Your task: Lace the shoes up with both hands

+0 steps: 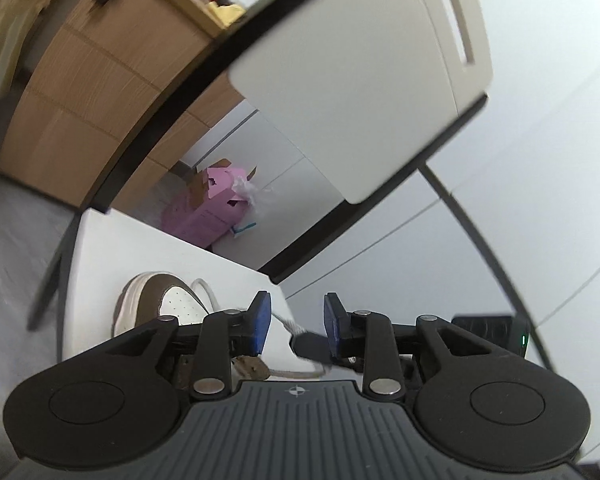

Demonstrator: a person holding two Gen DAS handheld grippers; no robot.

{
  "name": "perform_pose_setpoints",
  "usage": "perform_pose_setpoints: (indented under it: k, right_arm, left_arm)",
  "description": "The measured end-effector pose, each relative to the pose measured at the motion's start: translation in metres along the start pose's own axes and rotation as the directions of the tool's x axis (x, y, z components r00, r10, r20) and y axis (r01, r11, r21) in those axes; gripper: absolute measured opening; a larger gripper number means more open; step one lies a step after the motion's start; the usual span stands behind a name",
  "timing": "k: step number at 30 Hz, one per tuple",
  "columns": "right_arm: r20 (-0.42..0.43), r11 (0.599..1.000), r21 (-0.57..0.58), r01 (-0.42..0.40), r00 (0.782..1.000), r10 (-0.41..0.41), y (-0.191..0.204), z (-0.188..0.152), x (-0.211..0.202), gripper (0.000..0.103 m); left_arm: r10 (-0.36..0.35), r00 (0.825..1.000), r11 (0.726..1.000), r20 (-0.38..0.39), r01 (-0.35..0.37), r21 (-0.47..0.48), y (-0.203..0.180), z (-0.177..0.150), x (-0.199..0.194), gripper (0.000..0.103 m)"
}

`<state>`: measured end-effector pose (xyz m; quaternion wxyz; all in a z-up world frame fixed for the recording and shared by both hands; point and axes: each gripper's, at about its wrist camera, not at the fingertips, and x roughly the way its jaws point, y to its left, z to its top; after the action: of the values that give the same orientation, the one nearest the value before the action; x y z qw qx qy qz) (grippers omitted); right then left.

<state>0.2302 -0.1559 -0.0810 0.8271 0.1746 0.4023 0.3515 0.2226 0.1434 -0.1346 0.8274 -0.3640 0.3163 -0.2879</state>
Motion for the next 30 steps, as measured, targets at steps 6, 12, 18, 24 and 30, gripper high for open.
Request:
perform_pose_setpoints:
  k: [6,12,18,24,30]
  right_arm:
    - [0.003,0.997,-0.039,-0.07,0.998,0.07,0.012,0.0,-0.003,0.003]
    - [0.006,0.993,-0.051,-0.106,0.994,0.106,0.018,0.0,-0.004,0.003]
    - [0.007,0.995,-0.037,-0.088,0.996,0.088,0.015,0.0,-0.003,0.004]
    - [0.037,0.999,0.016,-0.041,0.998,0.04,0.008,-0.002,-0.007,0.011]
    - [0.072,0.986,0.12,-0.118,0.991,0.11,0.014,-0.014,-0.007,0.017]
  left_arm:
    - [-0.05,0.999,0.994,-0.003,0.049,-0.098,0.012,0.001,0.004,0.032]
    - [-0.096,0.995,0.984,-0.019,0.092,-0.153,0.018,0.001,0.01,0.003]
    - [-0.102,0.995,0.979,0.017,0.104,-0.178,0.021,0.001,0.006,0.003]
    - [-0.074,0.997,0.978,0.036,0.079,-0.193,0.023,0.002,0.002,0.003]
    - [-0.061,0.996,0.972,0.057,0.072,-0.224,0.028,0.003,0.002,0.003]
